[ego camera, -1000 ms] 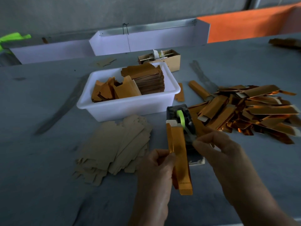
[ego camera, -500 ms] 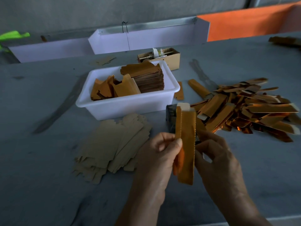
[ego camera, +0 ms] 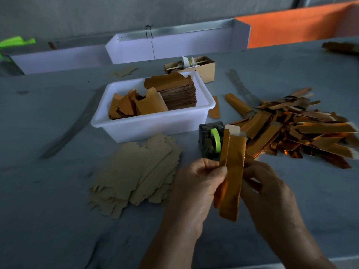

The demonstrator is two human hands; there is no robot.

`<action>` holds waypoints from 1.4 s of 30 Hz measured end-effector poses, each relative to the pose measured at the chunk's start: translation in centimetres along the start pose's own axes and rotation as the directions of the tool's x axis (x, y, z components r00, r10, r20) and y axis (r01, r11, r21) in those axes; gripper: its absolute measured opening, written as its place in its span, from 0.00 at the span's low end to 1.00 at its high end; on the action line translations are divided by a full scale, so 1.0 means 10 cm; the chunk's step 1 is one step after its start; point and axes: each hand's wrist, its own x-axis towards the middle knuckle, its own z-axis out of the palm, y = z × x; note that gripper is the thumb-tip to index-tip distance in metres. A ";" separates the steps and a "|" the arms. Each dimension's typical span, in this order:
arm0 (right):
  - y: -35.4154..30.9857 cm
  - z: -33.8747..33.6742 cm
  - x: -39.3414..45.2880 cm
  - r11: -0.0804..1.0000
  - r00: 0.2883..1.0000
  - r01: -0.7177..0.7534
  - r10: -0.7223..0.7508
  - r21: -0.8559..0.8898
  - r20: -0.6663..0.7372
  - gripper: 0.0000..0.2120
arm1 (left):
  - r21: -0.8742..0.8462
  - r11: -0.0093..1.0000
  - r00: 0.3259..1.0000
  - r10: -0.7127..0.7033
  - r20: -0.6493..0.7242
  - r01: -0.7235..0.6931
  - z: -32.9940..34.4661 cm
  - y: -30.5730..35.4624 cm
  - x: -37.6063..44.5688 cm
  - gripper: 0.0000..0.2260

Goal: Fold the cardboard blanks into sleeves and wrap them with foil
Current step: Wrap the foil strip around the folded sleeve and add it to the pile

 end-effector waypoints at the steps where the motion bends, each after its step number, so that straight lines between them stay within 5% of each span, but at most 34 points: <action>1: 0.00 -0.04 0.01 0.999 1.000 -0.022 0.022 0.036 -0.007 0.08 | -0.003 1.000 1.000 -0.002 -0.002 0.002 -0.01 0.00 -0.01 0.07; 6: -0.11 -0.34 0.12 0.989 0.998 -0.065 0.067 0.132 -0.009 0.06 | -0.040 0.999 0.999 -0.010 -0.039 0.009 -0.07 0.01 -0.07 0.06; 11: -0.38 -0.44 0.13 0.958 0.960 -0.018 -0.063 0.285 0.274 0.09 | -0.055 0.998 0.999 0.008 -0.044 -0.010 -0.08 0.03 -0.12 0.04; 14: -0.38 -0.35 0.11 0.979 0.923 0.042 -0.115 0.199 0.368 0.09 | -0.063 0.998 1.000 -0.003 -0.030 0.001 -0.07 0.05 -0.16 0.04; 34: -0.39 -0.30 0.14 0.997 0.942 0.035 -0.009 -0.072 0.335 0.14 | -0.106 0.992 0.995 -0.054 0.086 0.063 -0.10 0.07 -0.22 0.08; 42: -0.46 -0.28 0.12 0.970 0.961 0.064 0.003 -0.233 0.278 0.13 | 0.008 0.992 0.984 0.126 -0.125 -0.126 0.02 -0.03 -0.25 0.10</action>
